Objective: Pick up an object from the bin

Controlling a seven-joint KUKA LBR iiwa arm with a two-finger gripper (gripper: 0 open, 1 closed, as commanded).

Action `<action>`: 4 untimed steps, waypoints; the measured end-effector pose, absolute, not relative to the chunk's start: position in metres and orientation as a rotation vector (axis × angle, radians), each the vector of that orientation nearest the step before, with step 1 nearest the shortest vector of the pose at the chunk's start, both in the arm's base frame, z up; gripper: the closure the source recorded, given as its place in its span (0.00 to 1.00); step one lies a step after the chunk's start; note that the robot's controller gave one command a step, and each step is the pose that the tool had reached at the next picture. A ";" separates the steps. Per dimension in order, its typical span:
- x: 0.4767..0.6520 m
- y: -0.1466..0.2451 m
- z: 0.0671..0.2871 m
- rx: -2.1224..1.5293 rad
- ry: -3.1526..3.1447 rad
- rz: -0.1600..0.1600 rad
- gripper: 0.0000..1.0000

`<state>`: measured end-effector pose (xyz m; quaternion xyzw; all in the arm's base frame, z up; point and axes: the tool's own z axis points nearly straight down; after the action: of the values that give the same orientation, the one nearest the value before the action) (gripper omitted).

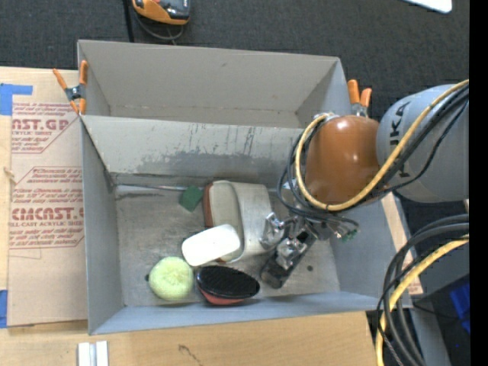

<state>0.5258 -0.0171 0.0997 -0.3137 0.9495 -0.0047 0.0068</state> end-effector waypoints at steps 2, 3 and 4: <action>0.524 -0.019 0.099 -0.985 2.978 -0.013 1.00; 0.524 -0.019 0.099 -0.985 2.978 -0.013 1.00; 0.524 -0.019 0.099 -0.985 2.978 -0.013 1.00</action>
Offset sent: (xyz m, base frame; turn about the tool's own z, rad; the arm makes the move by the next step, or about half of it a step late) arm -0.0051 0.0174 0.1220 -0.0032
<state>0.5236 -0.0187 0.0994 -0.3140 0.9494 -0.0041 0.0024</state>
